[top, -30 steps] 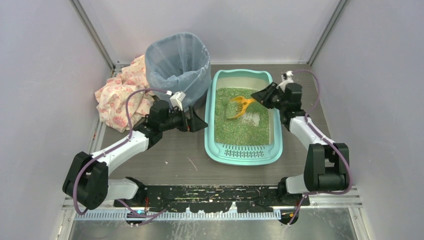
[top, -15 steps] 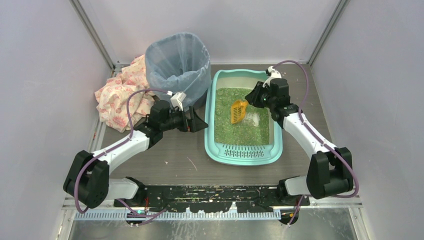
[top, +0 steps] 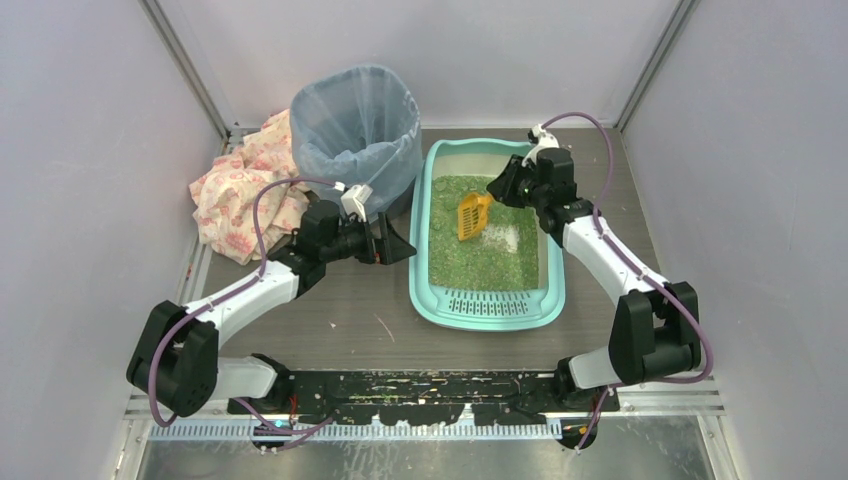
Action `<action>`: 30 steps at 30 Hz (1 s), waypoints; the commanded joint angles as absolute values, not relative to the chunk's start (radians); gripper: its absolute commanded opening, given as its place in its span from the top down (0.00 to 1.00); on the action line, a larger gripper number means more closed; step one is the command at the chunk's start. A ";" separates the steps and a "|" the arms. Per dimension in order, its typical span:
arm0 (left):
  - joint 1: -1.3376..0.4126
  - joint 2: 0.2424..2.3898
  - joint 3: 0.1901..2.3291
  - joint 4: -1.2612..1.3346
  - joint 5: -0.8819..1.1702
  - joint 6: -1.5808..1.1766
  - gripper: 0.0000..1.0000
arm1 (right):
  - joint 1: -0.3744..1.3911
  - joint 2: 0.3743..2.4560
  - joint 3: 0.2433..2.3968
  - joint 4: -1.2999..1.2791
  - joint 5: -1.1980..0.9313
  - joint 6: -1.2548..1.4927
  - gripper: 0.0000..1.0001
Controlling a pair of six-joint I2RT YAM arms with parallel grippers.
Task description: Clean the litter box
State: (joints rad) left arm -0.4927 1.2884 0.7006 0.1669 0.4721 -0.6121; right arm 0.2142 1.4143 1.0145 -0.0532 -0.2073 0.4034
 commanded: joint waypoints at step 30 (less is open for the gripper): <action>-0.490 1.272 0.724 0.209 0.486 -0.597 0.06 | 0.185 1.492 0.851 0.372 -0.521 0.671 0.99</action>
State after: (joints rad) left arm -0.4923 1.2884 0.7006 0.1669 0.4721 -0.6117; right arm 0.2005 1.5013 0.8669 0.2394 -0.3813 0.5591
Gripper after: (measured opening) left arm 0.939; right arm 0.268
